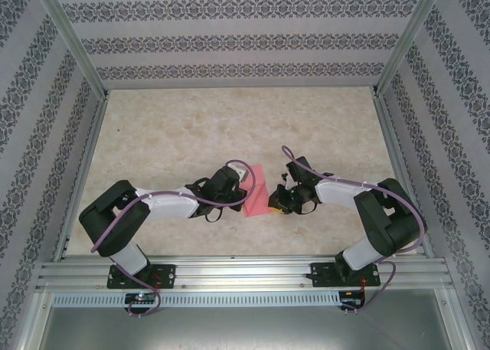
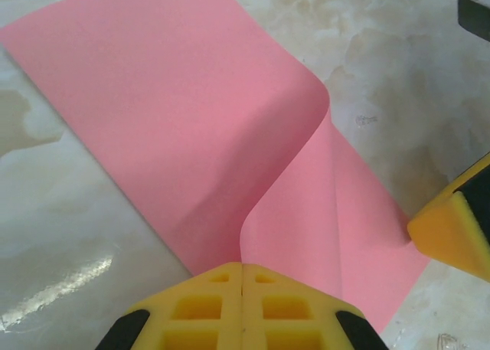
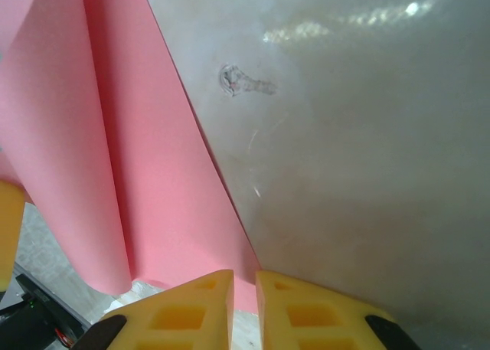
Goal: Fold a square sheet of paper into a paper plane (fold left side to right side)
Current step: Fold the triangle a second time at the center of the table.
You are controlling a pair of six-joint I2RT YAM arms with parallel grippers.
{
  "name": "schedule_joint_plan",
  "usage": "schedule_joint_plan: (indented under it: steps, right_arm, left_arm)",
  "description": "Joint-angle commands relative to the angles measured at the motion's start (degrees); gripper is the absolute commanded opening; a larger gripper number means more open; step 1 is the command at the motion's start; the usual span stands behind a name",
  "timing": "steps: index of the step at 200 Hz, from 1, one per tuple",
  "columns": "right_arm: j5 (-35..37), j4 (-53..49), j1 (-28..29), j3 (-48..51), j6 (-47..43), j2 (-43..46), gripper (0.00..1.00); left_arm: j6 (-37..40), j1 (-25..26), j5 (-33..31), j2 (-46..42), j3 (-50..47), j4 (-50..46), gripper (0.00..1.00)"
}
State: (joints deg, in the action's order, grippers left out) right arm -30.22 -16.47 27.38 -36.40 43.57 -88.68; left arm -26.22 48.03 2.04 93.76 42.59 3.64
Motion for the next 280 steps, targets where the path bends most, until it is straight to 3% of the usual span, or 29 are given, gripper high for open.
schedule_joint_plan:
  steps: [1,280]
  right_arm:
    - [1.57,-0.82,1.10,-0.51,-0.86,-1.43,0.17]
    - [1.63,-1.25,1.45,-0.67,-1.21,-1.54,0.17]
  left_arm:
    - [1.43,-1.00,-0.73,1.42,0.91,0.18,0.01]
    - [2.60,-1.54,-1.32,6.07,3.39,0.24,0.00]
